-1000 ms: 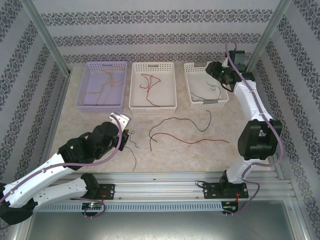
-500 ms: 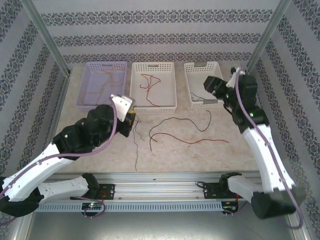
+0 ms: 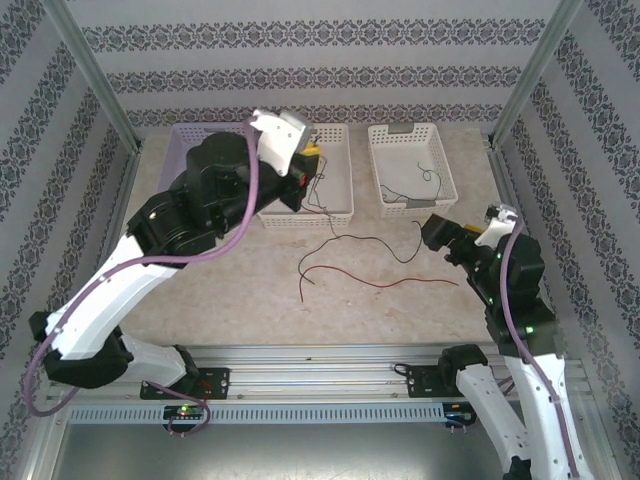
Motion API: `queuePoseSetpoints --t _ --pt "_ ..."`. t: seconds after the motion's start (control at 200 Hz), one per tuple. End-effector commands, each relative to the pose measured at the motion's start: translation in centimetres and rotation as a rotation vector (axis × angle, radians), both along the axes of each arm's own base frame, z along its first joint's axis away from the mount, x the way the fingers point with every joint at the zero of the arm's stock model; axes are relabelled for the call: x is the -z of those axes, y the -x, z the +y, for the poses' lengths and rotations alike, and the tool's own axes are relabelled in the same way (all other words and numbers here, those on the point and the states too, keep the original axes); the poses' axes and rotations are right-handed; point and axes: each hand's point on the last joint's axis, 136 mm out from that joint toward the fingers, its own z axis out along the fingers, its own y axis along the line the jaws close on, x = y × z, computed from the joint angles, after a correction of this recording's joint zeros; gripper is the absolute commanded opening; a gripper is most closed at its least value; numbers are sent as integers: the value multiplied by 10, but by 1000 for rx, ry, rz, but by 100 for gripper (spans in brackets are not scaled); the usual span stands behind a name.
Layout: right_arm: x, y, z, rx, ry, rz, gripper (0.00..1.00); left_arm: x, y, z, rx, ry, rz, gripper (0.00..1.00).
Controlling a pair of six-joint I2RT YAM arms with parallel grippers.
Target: Untangle the cables
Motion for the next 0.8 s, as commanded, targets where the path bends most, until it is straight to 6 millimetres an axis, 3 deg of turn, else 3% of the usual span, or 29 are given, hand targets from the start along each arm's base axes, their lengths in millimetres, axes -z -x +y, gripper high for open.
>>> queuePoseSetpoints --t 0.0,0.14,0.285,0.475,0.794 --pt "15 13 -5 11 42 39 98 -37 -14 -22 35 47 -138 0" --pt "14 26 -3 -12 38 29 98 -52 -43 -54 41 61 -198 0" --pt "14 37 3 -49 16 14 98 -55 -82 -78 36 109 -203 0" --pt "9 53 7 -81 -9 -26 98 -39 -132 -112 14 163 -232 0" --pt "0 74 14 -148 12 -70 98 2 -190 -153 -53 202 -348 0"
